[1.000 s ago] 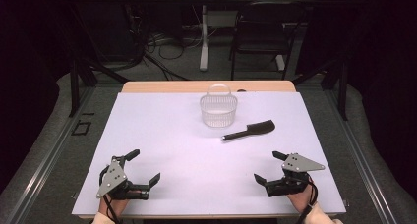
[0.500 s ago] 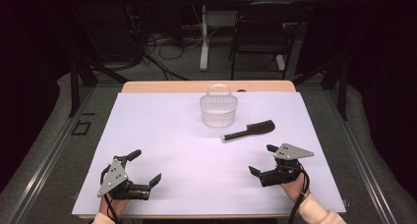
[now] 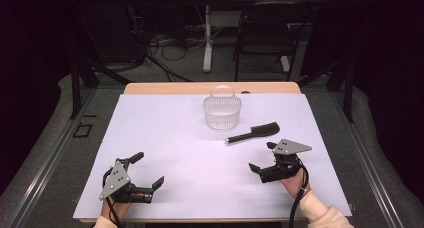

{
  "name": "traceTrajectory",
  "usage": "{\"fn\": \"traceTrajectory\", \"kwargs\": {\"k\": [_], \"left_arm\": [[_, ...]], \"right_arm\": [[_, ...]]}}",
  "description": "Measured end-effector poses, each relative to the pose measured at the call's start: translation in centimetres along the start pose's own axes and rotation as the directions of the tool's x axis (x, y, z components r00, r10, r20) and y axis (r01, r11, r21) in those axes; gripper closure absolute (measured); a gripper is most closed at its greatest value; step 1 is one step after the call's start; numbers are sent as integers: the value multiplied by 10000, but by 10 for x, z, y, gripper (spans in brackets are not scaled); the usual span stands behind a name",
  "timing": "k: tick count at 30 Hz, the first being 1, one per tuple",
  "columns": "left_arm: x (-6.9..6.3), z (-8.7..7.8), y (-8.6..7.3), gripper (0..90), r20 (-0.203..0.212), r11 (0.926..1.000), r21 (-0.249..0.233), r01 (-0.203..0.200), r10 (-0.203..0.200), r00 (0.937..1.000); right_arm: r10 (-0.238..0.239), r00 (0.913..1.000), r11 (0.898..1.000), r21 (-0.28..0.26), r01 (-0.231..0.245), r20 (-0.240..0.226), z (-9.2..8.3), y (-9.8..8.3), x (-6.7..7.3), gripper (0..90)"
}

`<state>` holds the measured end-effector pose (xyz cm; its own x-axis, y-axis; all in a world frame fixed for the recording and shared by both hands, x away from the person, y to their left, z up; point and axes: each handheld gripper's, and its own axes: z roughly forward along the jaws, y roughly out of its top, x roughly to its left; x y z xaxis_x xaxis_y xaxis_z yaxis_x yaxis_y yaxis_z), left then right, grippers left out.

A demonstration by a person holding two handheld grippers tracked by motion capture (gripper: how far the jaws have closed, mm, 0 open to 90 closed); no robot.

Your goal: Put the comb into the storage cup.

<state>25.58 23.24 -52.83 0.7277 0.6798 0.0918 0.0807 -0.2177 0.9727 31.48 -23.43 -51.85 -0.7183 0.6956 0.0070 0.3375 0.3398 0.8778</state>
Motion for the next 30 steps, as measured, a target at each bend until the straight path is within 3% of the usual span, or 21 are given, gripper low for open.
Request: {"fn": "traceTrajectory", "kwargs": {"k": [30], "left_arm": [[0,-1,0,1,-54,10000,-20,-8,8,10000]], "right_arm": [[31,9998,9990,452,-23,-176,38,20,-14,0]]}}
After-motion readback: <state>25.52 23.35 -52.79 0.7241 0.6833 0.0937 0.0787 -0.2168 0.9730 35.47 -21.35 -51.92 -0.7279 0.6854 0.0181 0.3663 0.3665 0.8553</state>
